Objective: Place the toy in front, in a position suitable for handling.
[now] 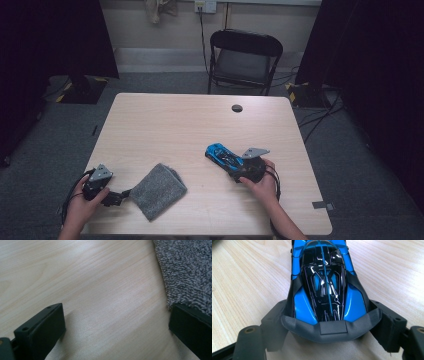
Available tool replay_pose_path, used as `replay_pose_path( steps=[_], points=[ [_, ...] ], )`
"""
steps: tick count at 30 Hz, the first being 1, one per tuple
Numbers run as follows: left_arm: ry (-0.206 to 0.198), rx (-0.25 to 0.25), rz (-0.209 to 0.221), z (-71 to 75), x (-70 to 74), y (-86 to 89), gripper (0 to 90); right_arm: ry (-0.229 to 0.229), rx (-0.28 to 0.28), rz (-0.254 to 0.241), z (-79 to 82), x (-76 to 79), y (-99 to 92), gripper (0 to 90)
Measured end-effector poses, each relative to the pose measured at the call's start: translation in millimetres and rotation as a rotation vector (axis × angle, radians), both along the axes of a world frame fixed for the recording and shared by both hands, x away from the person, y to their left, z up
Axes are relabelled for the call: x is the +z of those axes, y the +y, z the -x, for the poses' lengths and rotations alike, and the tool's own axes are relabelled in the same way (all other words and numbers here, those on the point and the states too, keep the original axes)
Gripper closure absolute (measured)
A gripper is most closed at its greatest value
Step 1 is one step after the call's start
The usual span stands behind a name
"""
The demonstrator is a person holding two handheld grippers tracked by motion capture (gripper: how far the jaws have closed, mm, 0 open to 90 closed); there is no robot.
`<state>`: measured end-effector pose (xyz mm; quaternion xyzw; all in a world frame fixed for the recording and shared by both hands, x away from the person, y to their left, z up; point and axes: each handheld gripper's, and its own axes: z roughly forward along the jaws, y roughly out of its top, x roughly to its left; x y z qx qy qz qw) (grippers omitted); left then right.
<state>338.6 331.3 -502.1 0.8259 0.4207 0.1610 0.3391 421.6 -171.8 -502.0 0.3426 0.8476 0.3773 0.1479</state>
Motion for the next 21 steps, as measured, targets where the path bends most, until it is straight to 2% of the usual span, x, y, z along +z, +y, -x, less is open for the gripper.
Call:
replay_pose_path(
  steps=[4, 6, 7, 9, 11, 13, 16, 21],
  points=[
    [0.010, 0.013, -0.009, -0.2, 2.8, -0.9, 3.0, 0.000, 0.000, 0.000, 0.0, 0.0, 0.0, 23.7],
    [-0.001, 0.024, 0.002, -0.1, 5.3, -0.9, 14.5, 0.000, 0.000, 0.000, 0.0, 0.0, 0.0, 23.7],
    [0.008, 0.033, 0.005, -0.4, 6.7, -0.9, 19.1, 0.000, 0.000, 0.000, 0.0, 0.0, 0.0, 23.7],
    [0.010, 0.029, -0.005, -0.7, 9.1, -2.5, 15.4, 0.000, 0.000, 0.000, 0.0, 0.0, 0.0, 23.7],
    [0.014, 0.021, -0.014, -0.6, 10.4, -4.9, 17.4, -0.001, 0.000, 0.000, 0.0, 0.0, 0.0, 23.7],
    [0.027, 0.022, -0.036, -0.8, 10.8, -7.9, 15.8, 0.000, 0.000, 0.000, 0.0, 0.0, 0.0, 23.7],
    [0.014, 0.008, -0.055, -1.1, 14.9, -11.5, 17.2, 0.000, 0.000, 0.000, 0.0, 0.0, 0.0, 23.7],
    [-0.015, -0.012, -0.039, 0.1, 29.1, -17.3, 16.3, 0.000, 0.000, 0.000, 0.0, 0.0, 0.0, 23.7]
  ],
)
